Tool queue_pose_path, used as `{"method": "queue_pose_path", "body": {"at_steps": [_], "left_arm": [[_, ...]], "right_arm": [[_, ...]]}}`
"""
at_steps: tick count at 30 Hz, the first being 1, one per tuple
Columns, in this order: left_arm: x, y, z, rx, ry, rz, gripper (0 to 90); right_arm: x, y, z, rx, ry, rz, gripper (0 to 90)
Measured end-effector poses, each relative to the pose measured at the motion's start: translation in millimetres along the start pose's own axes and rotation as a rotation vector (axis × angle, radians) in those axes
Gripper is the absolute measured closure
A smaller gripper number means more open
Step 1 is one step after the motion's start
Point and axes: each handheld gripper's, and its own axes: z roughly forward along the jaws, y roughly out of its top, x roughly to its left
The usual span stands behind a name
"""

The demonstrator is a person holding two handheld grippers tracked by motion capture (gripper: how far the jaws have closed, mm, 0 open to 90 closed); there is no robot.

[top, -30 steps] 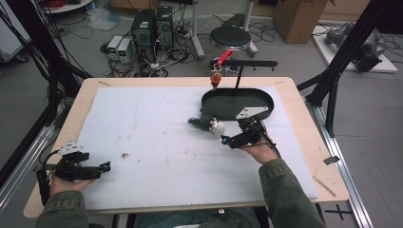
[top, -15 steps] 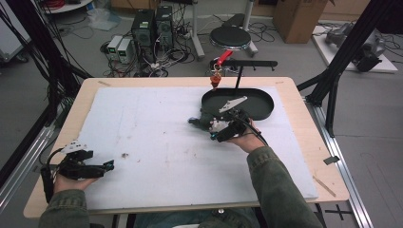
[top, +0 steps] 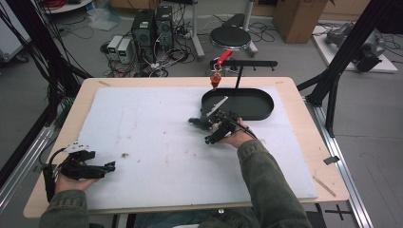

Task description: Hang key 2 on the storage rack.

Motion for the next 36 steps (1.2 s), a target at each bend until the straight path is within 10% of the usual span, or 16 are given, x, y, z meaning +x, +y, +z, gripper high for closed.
{"method": "queue_pose_path", "body": {"at_steps": [10, 22, 36], "left_arm": [[-1.1, -0.8, 0.0, 0.013, 0.005, 0.006, 2.2], [-4.8, 4.1, -4.9, -0.01, 0.025, 0.037, 2.2], [-5.8, 13.3, -4.8, -0.078, 0.029, 0.099, 2.5]], "right_arm": [[0.6, 4.2, 2.7, 0.013, -0.08, 0.074, 46.9], [-7.5, -3.5, -30.6, -0.037, -0.017, 0.127, 50.3], [-26.4, -12.7, -77.6, -0.121, -0.05, 0.178, 50.6]]}}
